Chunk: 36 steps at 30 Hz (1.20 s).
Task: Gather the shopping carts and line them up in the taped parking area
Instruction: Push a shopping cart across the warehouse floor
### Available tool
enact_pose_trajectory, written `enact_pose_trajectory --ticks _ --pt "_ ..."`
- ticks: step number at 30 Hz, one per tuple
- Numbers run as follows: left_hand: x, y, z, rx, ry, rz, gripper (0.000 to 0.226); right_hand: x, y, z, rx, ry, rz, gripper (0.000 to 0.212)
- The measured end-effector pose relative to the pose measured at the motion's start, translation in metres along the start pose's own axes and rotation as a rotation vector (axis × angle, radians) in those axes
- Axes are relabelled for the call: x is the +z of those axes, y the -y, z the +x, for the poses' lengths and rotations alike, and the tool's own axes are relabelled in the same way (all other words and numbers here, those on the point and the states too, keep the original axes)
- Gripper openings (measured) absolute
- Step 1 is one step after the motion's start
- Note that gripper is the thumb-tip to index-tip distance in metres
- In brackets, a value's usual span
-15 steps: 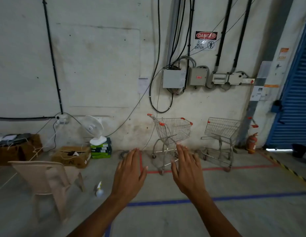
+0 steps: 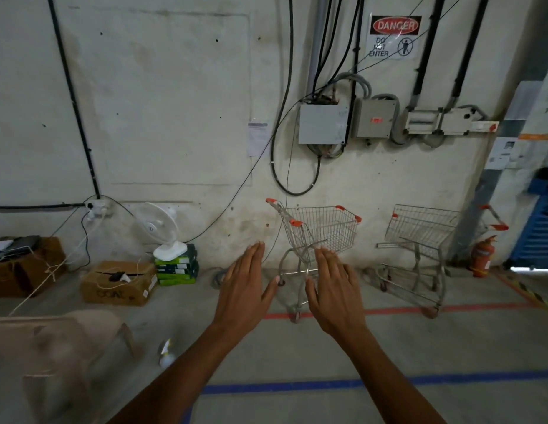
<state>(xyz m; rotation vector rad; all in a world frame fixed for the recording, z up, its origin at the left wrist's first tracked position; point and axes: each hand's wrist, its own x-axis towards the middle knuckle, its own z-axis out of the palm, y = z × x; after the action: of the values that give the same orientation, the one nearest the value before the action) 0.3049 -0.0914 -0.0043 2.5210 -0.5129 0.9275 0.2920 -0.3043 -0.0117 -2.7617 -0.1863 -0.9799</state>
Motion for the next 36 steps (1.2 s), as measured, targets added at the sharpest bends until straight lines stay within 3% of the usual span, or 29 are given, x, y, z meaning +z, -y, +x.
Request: enact_pose_trajectory --ticks 9,23,36 --pt "0.135 0.077 0.138 -0.007 0.06 0.026 0.077 0.136 -0.058 0.155 0.02 0.075 -0.034 0.066" --pt "0.345 0.283 0.401 0.058 0.148 -0.047 0.079 0.393 -0.113 0.416 0.103 0.131 -0.096 0.063" --pt "0.564 0.447 0.556 0.068 0.368 -0.101 0.078 0.651 -0.181 0.608 0.192 0.252 -0.101 0.064"
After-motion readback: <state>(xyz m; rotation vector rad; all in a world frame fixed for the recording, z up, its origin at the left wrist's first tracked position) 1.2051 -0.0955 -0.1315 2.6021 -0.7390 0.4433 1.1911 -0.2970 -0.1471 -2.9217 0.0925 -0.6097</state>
